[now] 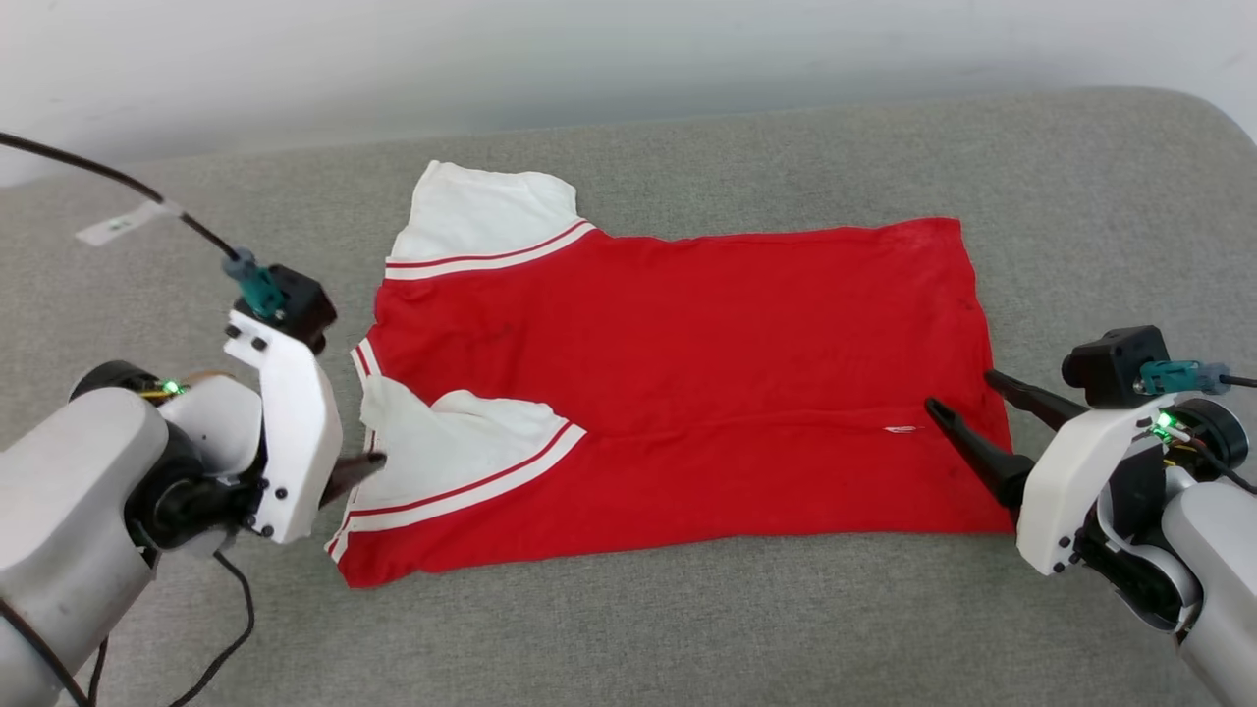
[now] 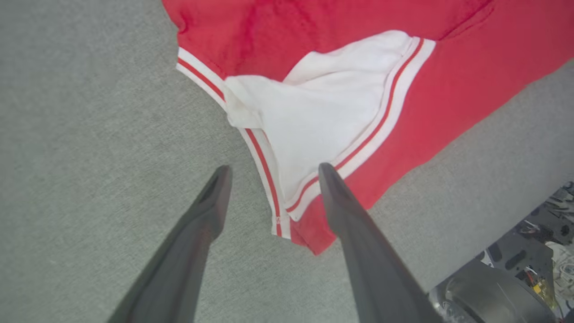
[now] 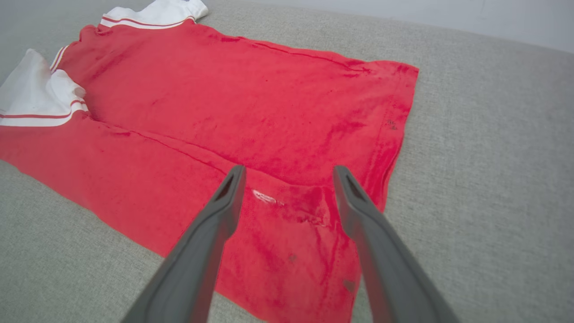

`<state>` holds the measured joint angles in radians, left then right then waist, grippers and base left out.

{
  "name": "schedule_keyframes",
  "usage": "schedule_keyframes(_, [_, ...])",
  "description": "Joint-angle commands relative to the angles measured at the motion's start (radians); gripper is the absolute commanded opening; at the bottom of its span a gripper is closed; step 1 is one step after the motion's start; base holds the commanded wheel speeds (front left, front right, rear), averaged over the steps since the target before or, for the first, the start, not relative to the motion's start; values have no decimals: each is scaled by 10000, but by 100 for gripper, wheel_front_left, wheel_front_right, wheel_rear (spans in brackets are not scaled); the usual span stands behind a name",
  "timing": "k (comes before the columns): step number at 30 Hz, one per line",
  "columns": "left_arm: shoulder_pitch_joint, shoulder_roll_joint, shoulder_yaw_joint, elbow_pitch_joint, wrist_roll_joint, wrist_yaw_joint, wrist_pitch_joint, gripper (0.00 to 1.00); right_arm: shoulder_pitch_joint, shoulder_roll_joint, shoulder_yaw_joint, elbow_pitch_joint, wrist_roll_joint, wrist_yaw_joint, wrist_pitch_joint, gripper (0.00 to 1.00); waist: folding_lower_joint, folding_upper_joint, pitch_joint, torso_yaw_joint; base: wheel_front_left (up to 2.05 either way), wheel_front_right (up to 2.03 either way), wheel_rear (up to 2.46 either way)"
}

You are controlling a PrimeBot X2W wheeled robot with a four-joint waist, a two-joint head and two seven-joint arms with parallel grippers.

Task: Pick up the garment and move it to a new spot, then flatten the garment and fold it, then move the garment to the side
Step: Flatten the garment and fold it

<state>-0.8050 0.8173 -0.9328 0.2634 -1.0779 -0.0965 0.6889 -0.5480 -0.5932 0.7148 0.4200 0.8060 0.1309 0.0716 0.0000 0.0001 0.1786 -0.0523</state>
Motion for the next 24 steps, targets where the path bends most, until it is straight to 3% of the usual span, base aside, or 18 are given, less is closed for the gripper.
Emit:
schedule_keyframes(1, [-109, 70, -139, -11, -47, -19, 352, 100, 26, 79, -39, -93, -95, -4, 69, 100, 0, -1, 71, -87, 0, 0, 0])
schedule_keyframes(6, [37, -50, -542, 239, -271, 77, 1367, 100, -63, 177, -35, -217, -154, -4, 202, 100, 0, -1, 239, -288, 0, 0, 0])
schedule_keyframes(18, [802, -651, -1397, 1675, -233, -25, 1919, 100, -302, 372, 110, -239, -170, -4, 308, 100, 0, -1, 468, -644, 0, 0, 0])
schedule_keyframes(19, [838, -704, -1454, 1761, -222, -62, 1887, 93, -357, 346, 109, -236, -172, -4, 289, 100, 0, -1, 455, -652, 0, 0, 0])
schedule_keyframes(20, [846, -749, -1523, 1834, -163, -93, 1870, 31, -404, 325, 103, -250, -184, -4, 282, 100, 0, -1, 431, -657, 0, 0, 0])
schedule_keyframes(21, [853, -782, -1560, 1910, -178, -117, 1838, 0, -453, 306, 82, -279, -212, -4, 276, 100, 0, -1, 399, -659, 0, 0, 0])
schedule_keyframes(24, [716, -830, -1549, 1929, -175, -215, 1620, 0, -624, 120, 68, -378, -281, -4, 383, 100, 0, -1, 274, -643, 0, 0, 0])
